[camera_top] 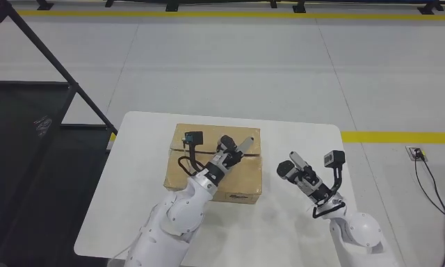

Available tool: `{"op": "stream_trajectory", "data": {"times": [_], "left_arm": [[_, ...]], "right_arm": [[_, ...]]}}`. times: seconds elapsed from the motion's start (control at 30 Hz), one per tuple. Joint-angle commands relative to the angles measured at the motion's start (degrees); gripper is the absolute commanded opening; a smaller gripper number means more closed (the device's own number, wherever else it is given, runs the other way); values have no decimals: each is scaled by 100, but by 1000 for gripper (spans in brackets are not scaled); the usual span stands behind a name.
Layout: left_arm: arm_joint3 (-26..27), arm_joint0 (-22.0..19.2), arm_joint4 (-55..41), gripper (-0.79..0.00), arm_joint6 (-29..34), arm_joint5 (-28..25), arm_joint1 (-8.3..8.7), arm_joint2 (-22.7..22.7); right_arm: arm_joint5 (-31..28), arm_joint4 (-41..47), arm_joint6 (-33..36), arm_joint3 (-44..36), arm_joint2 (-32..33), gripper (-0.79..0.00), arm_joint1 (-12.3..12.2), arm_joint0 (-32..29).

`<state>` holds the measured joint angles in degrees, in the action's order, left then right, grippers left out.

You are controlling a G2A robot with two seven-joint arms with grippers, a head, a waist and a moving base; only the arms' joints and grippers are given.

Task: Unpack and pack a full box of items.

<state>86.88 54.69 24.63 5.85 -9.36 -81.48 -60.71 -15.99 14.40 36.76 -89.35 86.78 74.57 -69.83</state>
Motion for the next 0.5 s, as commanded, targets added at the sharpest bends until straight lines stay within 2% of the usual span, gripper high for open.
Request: {"op": "stream_trajectory", "data": {"times": [0.0,0.47], "left_arm": [[-62,-41,-2,0,-10,1,-20,50],[-375,-259,14,0,-30,-5,-142,294]], "right_arm": [[-29,18,-23,-60,58,0,-15,-82],[-237,270,-188,-274,382,0,-93,-508]]}}
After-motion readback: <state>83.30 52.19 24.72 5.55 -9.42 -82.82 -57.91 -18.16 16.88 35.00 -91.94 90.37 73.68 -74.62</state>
